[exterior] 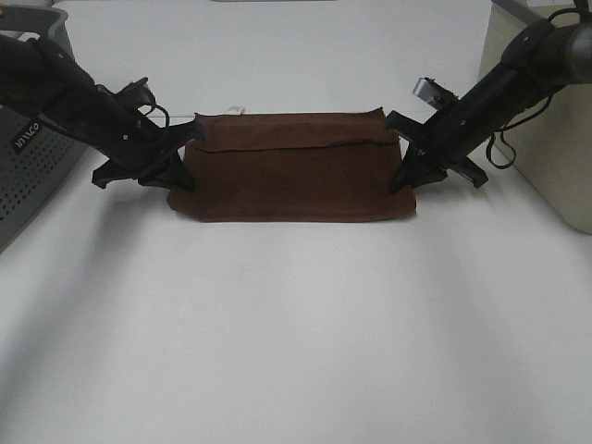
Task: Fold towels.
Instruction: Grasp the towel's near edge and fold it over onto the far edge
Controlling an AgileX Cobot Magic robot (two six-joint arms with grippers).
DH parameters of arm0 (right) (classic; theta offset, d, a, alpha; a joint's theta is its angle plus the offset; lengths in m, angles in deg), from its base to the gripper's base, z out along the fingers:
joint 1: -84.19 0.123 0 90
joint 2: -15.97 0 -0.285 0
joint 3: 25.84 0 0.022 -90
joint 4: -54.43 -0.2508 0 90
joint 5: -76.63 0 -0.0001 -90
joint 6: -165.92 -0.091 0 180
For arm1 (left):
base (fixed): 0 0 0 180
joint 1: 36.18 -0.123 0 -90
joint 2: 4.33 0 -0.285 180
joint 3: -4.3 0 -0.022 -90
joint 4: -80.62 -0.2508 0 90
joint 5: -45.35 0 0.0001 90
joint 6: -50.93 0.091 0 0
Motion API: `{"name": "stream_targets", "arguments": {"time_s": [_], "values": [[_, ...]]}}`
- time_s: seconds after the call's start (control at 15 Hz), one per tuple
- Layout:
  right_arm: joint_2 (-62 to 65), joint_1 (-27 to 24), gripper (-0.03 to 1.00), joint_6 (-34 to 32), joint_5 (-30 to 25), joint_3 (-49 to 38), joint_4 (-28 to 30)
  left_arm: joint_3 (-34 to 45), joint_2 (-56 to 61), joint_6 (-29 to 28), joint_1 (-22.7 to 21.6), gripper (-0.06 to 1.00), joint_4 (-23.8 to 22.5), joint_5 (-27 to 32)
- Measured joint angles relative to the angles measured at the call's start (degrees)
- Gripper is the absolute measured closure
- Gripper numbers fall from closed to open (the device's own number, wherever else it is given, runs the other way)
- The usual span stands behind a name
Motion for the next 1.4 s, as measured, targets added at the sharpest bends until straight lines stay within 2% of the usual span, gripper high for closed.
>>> {"name": "stream_targets", "arguments": {"time_s": [0.07, 0.33, 0.47, 0.6, 0.73, 0.93, 1.07, 1.4], "values": [[2.9, 0.0, 0.97, -0.1, 0.0, -3.5, 0.0, 1.8, 2.2, -0.3, 0.0, 0.94, -1.8, 1.4], [10.9, 1.5, 0.97, 1.0, 4.0, -19.0, 0.5, 15.9, 9.4, -1.9, 0.2, 0.94, -2.8, 0.1], [13.0, 2.3, 0.97, 1.7, 5.2, -22.6, 0.5, 19.9, 11.9, -2.1, 0.2, 0.94, -2.8, 0.1], [14.0, 2.5, 0.97, 1.8, 5.4, -22.3, 0.6, 19.5, 12.6, -2.1, 0.2, 0.94, -2.8, 0.4], [14.8, 2.5, 0.97, 2.2, 5.6, -19.2, 0.9, 16.1, 12.6, -2.6, 0.2, 0.94, -2.9, 1.0], [14.0, 2.5, 0.97, 1.1, 5.9, -10.5, 1.9, 7.4, 12.3, -7.3, 0.1, 0.94, -3.0, 0.6], [11.1, 2.5, 0.97, -0.5, 5.9, -4.0, 4.0, 1.5, 10.0, -10.3, -0.1, 0.94, -4.4, -1.1], [-0.3, 2.5, 0.97, -2.3, 6.2, 11.0, 5.4, -9.2, 0.0, -12.0, -2.0, 0.94, -5.4, -4.7]]}}
